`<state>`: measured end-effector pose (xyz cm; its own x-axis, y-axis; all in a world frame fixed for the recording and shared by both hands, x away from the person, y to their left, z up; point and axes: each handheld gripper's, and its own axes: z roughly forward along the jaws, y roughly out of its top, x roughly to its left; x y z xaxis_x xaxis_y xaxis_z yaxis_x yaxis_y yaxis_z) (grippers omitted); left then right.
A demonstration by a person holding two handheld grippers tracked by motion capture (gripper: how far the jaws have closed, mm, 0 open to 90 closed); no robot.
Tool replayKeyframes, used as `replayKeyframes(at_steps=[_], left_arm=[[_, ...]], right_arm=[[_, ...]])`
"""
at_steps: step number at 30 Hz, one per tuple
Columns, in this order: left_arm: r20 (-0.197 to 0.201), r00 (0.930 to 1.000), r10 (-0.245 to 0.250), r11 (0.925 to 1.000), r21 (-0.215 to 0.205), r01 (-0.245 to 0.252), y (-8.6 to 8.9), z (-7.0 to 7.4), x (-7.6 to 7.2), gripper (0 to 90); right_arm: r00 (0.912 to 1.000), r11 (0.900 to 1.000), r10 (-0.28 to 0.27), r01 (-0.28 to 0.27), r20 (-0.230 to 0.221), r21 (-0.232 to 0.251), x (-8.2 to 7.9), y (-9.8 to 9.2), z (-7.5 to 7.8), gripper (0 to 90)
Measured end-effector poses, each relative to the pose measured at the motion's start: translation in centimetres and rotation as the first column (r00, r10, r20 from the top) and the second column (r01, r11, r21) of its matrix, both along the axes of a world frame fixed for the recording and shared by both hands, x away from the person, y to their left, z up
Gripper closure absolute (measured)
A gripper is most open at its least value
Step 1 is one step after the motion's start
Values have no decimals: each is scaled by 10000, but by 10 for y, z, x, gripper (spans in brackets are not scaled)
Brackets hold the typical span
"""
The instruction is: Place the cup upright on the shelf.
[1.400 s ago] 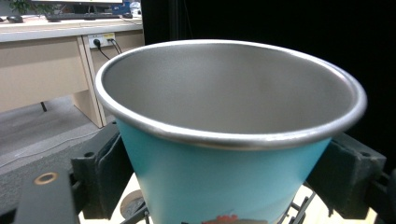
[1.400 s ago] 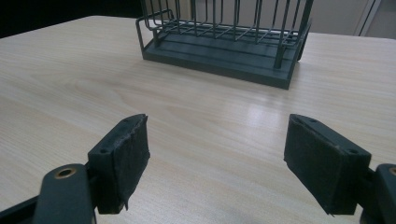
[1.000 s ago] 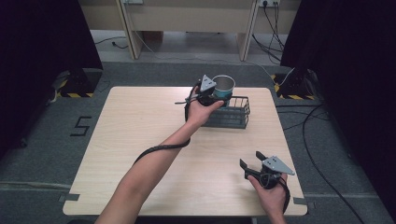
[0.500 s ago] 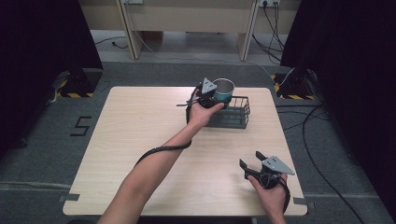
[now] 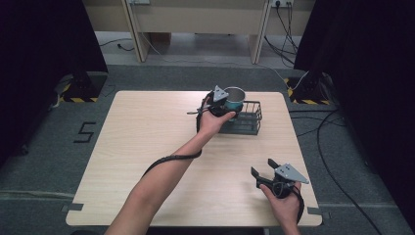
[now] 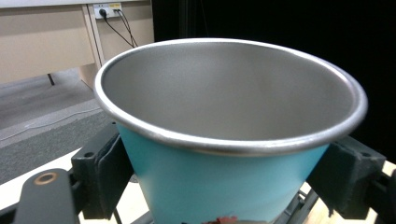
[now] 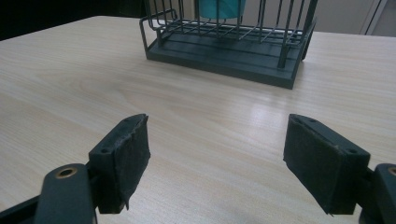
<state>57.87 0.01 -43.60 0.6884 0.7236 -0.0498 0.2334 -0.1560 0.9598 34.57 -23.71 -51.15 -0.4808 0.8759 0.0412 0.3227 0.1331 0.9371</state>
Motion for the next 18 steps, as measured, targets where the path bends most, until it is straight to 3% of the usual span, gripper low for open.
replayKeyframes(at_steps=[8, 18], left_arm=[[-95, 9999, 61, 9996, 291, -58, -2, -7, -1, 154], [-206, 9996, 194, 9994, 303, -188, 0, -13, -1, 154]], right_arm=[[10000, 10000, -7, 7, -12, -2, 0, 0, 0, 233], [10000, 10000, -8, 8, -17, -26, 0, 0, 0, 233]])
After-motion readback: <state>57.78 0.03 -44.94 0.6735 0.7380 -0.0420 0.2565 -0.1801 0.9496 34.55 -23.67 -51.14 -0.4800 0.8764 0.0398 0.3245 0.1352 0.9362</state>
